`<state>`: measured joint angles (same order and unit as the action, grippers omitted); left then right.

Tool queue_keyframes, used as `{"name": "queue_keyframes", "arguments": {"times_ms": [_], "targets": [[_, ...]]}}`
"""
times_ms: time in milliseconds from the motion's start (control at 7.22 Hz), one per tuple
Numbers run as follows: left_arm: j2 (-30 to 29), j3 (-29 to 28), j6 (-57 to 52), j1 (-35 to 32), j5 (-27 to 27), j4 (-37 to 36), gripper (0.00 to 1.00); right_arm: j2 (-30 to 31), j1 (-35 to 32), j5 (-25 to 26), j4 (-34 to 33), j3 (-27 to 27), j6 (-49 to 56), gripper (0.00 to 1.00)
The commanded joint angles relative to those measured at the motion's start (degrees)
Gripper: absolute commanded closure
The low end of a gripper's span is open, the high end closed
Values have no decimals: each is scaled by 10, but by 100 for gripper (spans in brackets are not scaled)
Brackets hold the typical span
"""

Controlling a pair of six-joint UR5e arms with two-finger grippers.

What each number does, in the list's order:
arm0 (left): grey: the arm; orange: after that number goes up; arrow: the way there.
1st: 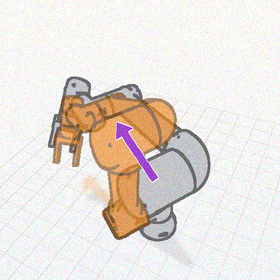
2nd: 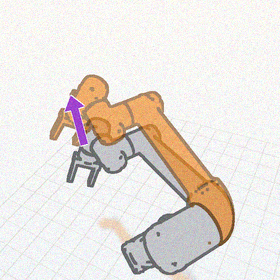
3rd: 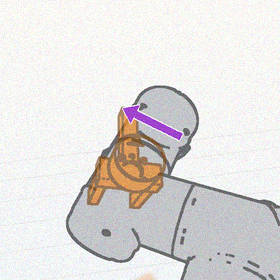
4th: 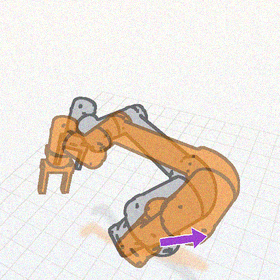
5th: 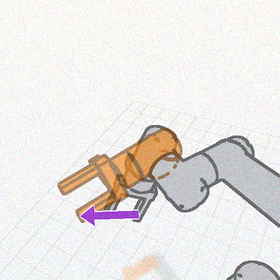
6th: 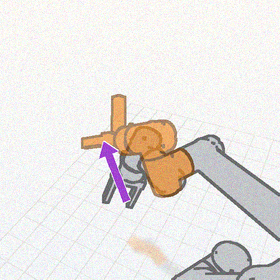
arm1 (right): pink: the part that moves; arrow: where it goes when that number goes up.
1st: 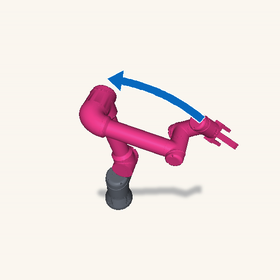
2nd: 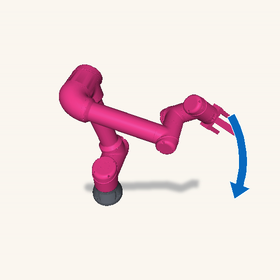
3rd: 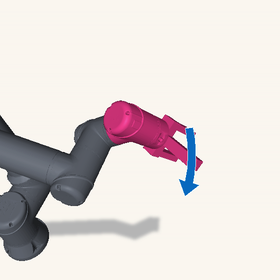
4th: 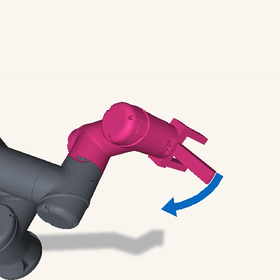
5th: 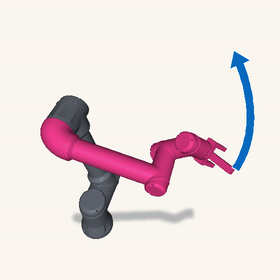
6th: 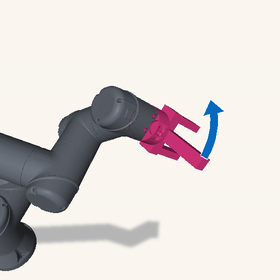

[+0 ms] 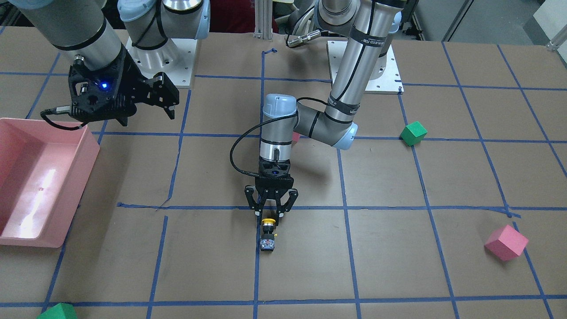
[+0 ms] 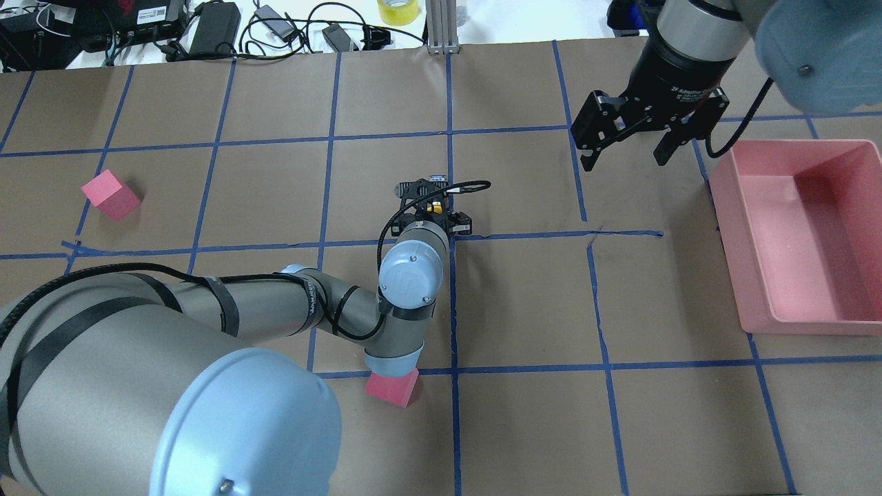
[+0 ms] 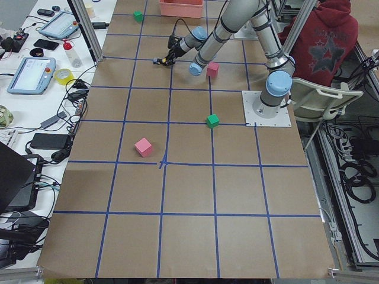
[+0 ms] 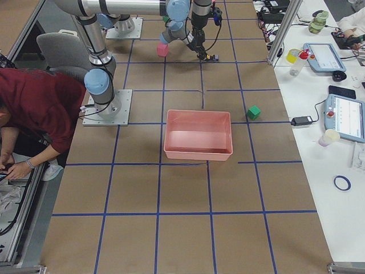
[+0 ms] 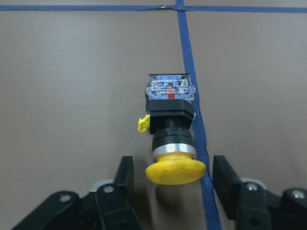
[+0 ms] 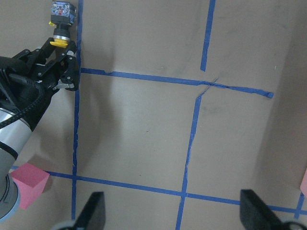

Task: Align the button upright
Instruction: 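Lower the left gripper and grasp the button body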

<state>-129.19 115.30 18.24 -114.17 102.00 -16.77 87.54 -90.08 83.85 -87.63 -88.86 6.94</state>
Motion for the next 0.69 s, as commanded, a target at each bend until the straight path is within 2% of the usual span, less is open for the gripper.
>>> {"name": "queue_keyframes", "arguments": {"times_ms": [0,139,277,554], "targets": [[22,-12,-12,1,3,13,99,0,0,0,0,0,0,0],[43,-35,-12,1,7,69,99,0,0,0,1,0,0,0],[76,-59,-10,3,9,184,99,0,0,0,1,0,0,0],[127,-116,34,10,-22,449,99,0,0,0,1,0,0,0]]}}
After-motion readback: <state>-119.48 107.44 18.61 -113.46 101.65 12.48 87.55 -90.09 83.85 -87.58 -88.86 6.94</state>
